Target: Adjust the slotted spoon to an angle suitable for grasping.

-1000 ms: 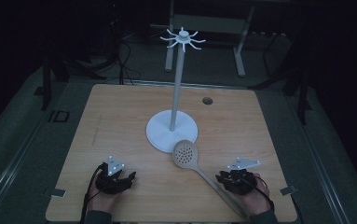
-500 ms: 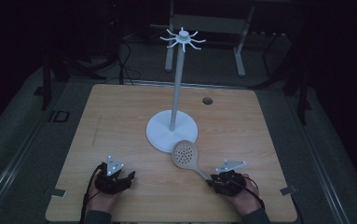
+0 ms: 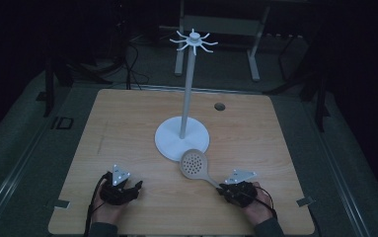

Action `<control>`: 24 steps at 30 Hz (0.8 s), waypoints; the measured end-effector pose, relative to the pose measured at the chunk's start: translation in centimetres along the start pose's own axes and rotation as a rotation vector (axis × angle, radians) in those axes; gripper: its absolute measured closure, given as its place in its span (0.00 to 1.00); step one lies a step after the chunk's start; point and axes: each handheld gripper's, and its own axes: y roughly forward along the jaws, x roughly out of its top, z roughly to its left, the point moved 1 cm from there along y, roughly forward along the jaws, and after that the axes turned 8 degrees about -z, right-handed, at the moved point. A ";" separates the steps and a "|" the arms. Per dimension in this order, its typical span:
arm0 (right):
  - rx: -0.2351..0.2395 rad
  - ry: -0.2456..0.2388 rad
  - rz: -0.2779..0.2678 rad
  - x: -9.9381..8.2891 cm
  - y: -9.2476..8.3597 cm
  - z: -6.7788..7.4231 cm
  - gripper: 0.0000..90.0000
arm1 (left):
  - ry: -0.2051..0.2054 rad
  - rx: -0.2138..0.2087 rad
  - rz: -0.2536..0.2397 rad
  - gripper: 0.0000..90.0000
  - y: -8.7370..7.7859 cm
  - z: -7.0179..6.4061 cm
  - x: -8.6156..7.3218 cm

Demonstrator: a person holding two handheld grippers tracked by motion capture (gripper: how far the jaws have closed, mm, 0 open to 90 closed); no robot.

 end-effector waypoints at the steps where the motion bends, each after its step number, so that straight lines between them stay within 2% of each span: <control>1: 0.003 -0.013 -0.004 0.1 0.1 0.0 0.86 | 0.000 0.001 0.000 0.45 0.0 0.0 0.0; 6: 0.041 -0.079 -0.011 0.7 0.6 0.6 0.86 | -0.006 0.004 -0.007 0.45 -0.1 0.1 0.0; 10: 0.091 -0.141 -0.013 1.6 1.5 1.7 0.86 | -0.007 0.007 -0.010 0.45 -0.2 0.1 0.0; 11: 0.091 -0.141 -0.013 1.6 1.5 1.7 0.86 | -0.007 0.007 -0.010 0.45 -0.2 0.1 0.0; 16: 0.162 -0.235 -0.008 3.3 3.0 3.5 0.86 | -0.016 0.011 -0.017 0.45 -0.3 0.3 0.0; 22: 0.221 -0.295 -0.009 4.3 4.3 4.5 0.86 | -0.015 0.015 -0.018 0.45 -0.4 0.4 0.0; 24: 0.235 -0.299 -0.015 4.5 4.6 4.5 0.86 | -0.016 0.015 -0.018 0.45 -0.4 0.4 0.0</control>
